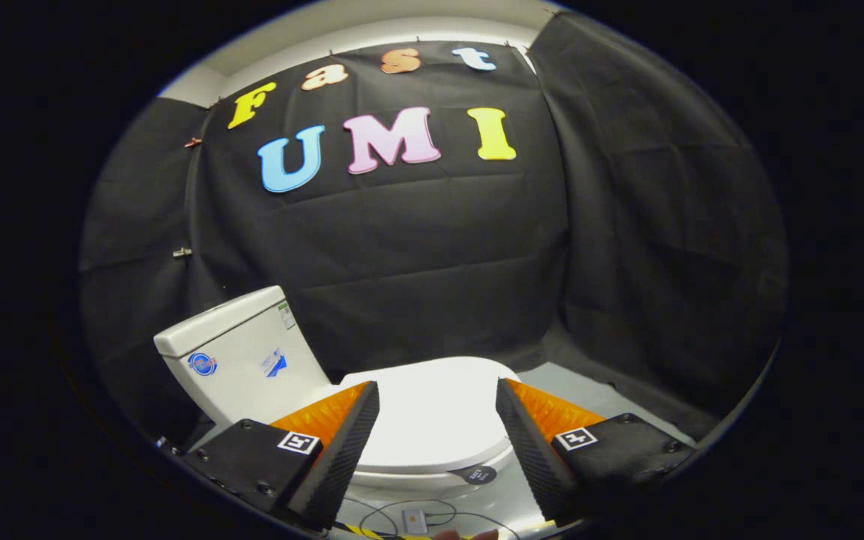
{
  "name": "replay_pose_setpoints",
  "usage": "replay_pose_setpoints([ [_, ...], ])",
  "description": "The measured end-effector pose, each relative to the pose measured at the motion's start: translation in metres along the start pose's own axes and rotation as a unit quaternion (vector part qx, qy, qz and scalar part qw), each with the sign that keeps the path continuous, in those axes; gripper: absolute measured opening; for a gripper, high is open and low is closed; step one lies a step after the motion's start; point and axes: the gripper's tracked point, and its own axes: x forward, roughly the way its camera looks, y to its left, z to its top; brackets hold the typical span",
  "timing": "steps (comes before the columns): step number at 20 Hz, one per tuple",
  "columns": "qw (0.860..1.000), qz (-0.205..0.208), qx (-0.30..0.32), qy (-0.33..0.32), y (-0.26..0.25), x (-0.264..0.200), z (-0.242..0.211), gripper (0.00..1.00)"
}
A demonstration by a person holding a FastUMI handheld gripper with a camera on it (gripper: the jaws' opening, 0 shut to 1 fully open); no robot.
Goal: Open the toilet lid.
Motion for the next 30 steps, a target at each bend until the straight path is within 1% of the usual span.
replay_pose_setpoints([
  [2,0.999,0.002,0.041,0.030,-0.012,0.015,-0.022,0.98],
  [5,0.994,-0.007,0.090,0.061,-0.036,0.032,-0.051,0.98],
  [8,0.985,-0.014,0.147,0.094,-0.056,0.049,-0.080,0.98],
  [10,0.970,0.000,0.211,0.121,-0.064,0.056,-0.101,0.98],
  [12,0.949,0.015,0.279,0.149,-0.067,0.057,-0.123,0.98],
  [14,0.929,0.017,0.330,0.169,-0.075,0.058,-0.141,0.98],
  [17,0.913,0.012,0.356,0.200,-0.082,0.062,-0.174,0.98],
  [20,0.903,0.012,0.364,0.230,-0.089,0.064,-0.198,0.98],
  [21,0.899,0.012,0.368,0.239,-0.087,0.067,-0.204,0.96],
  [24,0.888,0.012,0.377,0.263,-0.086,0.078,-0.216,0.67],
  [25,0.881,0.017,0.386,0.272,-0.081,0.080,-0.218,0.57],
  [26,0.876,0.009,0.388,0.285,-0.082,0.079,-0.224,0.47],
  [28,0.862,0.013,0.428,0.271,-0.088,0.084,-0.215,0.27],
  [29,0.853,0.018,0.449,0.267,-0.084,0.084,-0.210,0.17],
  [30,0.856,0.026,0.441,0.270,-0.079,0.080,-0.208,0.08],
])
